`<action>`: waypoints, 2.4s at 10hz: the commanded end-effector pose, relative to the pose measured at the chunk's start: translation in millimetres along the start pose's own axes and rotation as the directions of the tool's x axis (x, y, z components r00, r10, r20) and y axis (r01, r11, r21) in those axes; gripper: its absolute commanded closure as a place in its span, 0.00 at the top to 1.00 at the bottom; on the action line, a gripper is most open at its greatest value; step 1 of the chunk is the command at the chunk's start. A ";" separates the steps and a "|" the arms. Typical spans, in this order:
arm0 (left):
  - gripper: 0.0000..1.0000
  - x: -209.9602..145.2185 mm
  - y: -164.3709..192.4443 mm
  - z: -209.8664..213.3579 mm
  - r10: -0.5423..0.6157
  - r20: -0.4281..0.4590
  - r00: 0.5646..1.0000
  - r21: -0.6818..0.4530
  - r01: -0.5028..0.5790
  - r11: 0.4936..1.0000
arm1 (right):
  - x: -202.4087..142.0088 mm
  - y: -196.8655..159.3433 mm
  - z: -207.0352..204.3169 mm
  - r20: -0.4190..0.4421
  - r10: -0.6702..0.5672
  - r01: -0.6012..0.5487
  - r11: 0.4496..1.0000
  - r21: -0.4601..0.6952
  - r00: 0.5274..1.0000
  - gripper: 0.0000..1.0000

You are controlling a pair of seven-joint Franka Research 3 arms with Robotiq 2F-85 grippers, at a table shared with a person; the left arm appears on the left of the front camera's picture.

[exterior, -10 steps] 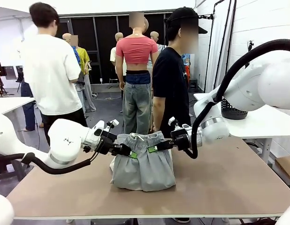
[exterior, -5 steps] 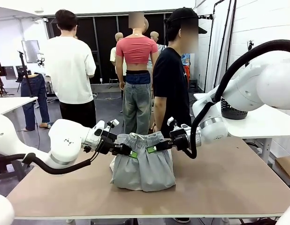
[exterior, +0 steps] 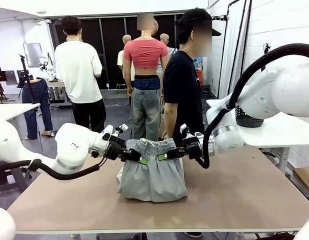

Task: Fold the training pants.
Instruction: Fold the Training pants in half.

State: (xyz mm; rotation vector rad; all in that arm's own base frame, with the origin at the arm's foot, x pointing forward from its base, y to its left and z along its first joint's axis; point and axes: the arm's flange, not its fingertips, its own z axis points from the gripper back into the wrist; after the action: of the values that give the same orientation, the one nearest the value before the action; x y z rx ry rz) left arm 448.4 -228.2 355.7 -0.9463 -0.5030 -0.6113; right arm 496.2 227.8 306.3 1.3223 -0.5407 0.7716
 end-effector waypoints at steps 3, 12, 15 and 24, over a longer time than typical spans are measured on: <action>0.00 24.3 32.1 -15.5 0.092 0.009 0.996 0.059 -0.093 0.994 | 8.5 -21.1 14.6 0.071 -0.055 0.062 0.993 -0.100 0.996 0.00; 0.00 24.6 80.7 -22.6 0.198 0.012 0.980 0.171 -0.197 0.965 | -2.9 -71.2 26.7 0.098 -0.195 0.207 0.968 -0.143 0.976 0.00; 0.00 21.7 58.6 -36.0 0.165 -0.005 0.986 0.051 -0.165 0.985 | -6.0 -59.0 4.7 0.061 -0.166 0.171 0.982 -0.077 0.984 0.00; 0.00 48.8 100.7 -43.2 0.226 0.032 0.974 0.096 -0.228 0.969 | 8.1 -93.2 14.6 0.128 -0.214 0.233 0.960 -0.154 0.968 0.00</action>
State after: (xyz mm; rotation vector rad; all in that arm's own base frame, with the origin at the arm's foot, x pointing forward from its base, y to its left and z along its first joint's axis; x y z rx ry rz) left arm 539.9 -240.0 309.6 -0.9296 -0.4391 -0.4153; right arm 560.9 219.1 258.6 1.2821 -0.5104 0.5199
